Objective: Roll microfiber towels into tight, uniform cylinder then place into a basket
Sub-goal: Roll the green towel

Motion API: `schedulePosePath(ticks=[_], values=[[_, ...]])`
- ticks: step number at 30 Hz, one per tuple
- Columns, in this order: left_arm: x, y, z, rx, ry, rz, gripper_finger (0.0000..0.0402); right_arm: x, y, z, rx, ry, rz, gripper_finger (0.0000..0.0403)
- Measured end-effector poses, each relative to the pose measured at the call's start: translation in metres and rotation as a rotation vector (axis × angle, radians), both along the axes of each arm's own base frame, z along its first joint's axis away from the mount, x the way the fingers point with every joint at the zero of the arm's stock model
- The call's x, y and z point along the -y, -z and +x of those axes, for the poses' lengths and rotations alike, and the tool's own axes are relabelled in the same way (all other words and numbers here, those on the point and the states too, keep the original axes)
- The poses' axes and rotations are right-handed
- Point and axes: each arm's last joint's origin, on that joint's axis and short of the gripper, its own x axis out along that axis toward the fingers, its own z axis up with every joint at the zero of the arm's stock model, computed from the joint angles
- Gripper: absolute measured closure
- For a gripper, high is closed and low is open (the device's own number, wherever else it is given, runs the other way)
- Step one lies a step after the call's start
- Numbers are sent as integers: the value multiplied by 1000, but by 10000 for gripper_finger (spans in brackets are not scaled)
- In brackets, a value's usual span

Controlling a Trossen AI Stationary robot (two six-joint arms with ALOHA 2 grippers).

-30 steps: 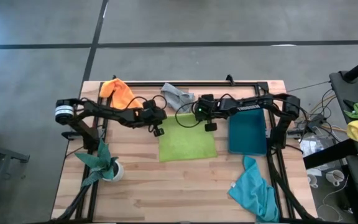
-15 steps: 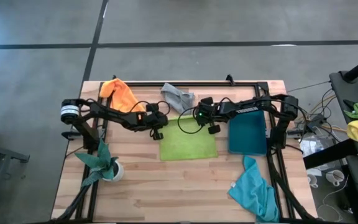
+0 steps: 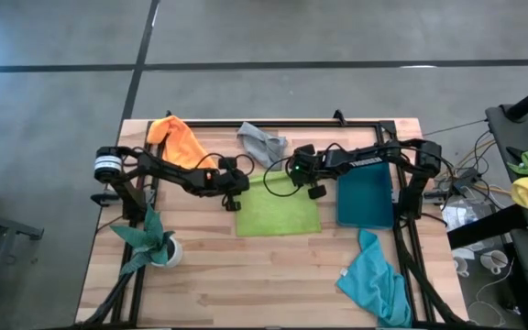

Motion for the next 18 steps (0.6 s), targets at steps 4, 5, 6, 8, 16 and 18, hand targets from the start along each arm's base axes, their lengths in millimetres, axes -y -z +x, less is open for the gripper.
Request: schedulePosePath(ticks=[4, 5, 6, 8, 16, 18], values=[[-1, 0, 0, -1, -1, 4, 331, 0, -7, 2, -3, 18, 24, 313], [-1, 0, 0, -1, -2, 5, 323, 0, -10, 3, -3, 20, 35, 306], [-1, 0, -1, -2, -2, 6, 317, 0, -15, 5, 3, 17, 42, 300], [-1, 0, -1, -2, -3, 7, 308, 1, -28, 9, 33, 5, 53, 295], [-1, 0, -1, -10, 1, 7, 304, 17, -65, 3, 142, 97, 186, 294], [-1, 0, -1, -15, 9, 10, 304, 29, -63, -2, 172, 196, 245, 293]])
